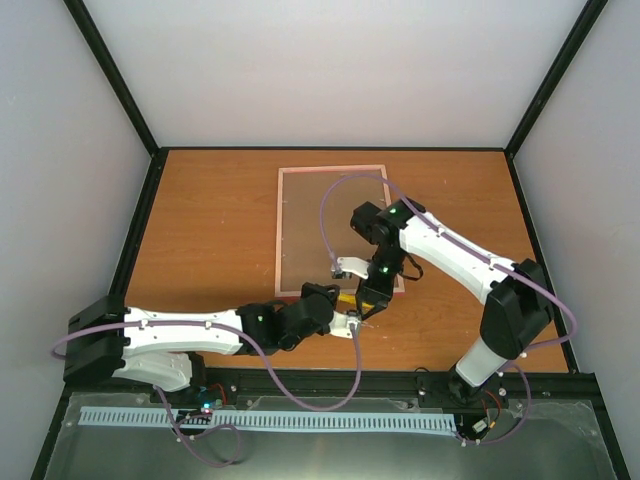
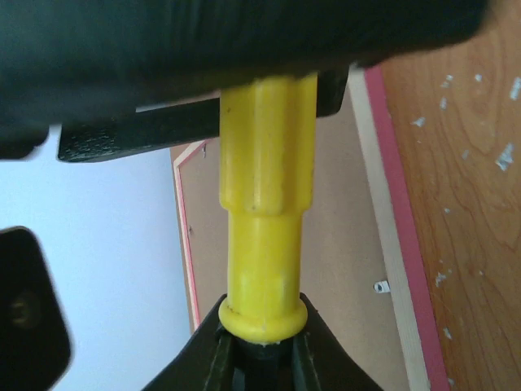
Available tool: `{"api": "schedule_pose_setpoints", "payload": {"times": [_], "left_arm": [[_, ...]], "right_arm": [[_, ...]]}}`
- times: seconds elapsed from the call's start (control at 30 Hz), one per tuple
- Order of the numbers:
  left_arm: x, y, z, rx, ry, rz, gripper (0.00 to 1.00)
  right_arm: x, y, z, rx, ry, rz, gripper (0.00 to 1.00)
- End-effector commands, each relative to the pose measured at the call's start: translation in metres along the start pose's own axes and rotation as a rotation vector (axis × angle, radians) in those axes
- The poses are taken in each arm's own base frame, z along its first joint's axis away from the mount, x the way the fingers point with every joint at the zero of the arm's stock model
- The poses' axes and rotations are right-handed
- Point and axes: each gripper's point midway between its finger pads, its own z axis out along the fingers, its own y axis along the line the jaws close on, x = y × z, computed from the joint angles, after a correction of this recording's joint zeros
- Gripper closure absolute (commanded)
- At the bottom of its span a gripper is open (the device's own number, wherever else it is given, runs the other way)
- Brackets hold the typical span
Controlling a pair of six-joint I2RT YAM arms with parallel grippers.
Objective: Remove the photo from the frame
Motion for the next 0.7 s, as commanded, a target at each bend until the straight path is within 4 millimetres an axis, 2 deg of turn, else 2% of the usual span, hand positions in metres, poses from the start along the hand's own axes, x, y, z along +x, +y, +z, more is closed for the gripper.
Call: {"api": "schedule_pose_setpoints", "payload": {"times": [0.0,0.07,0.1,0.23,0.33,0.43,0.53,0.67], "left_arm": [[-0.009,0.036,0.000,-0.054,-0.062,-0.339,0.95],[-0.009,0.052,0.000,-0.046,-0.098,-0.504,0.95],[-0.011,0.060,-0.002,-0.051,-0.127,-0.567,0.95],[-0.026,0.084,-0.014,-0.062,-0.250,-0.748,0.95],[-0.032,0.098,-0.018,-0.070,-0.301,-0.873,0.96],[-0.035,0.106,-0.020,-0.071,-0.342,-0.985,0.96],[-0.039,0.108,-0.022,-0.061,-0.380,-1.052,0.96],[-0.037,0.109,-0.021,-0.071,-0.382,-1.086,0.97]], "right_arm": [[-0.018,0.013,-0.032,0.051,-0.124,-0.076,0.32],[-0.029,0.020,-0.055,0.035,-0.221,-0.095,0.22],[-0.034,0.023,-0.066,0.023,-0.266,-0.100,0.21],[-0.052,0.021,-0.103,0.017,-0.437,-0.094,0.20],[-0.060,0.018,-0.121,0.035,-0.524,-0.096,0.20],[-0.062,0.023,-0.131,0.024,-0.579,-0.126,0.20],[-0.060,0.022,-0.129,0.035,-0.587,-0.136,0.20],[-0.058,0.020,-0.123,0.030,-0.576,-0.127,0.27]]}}
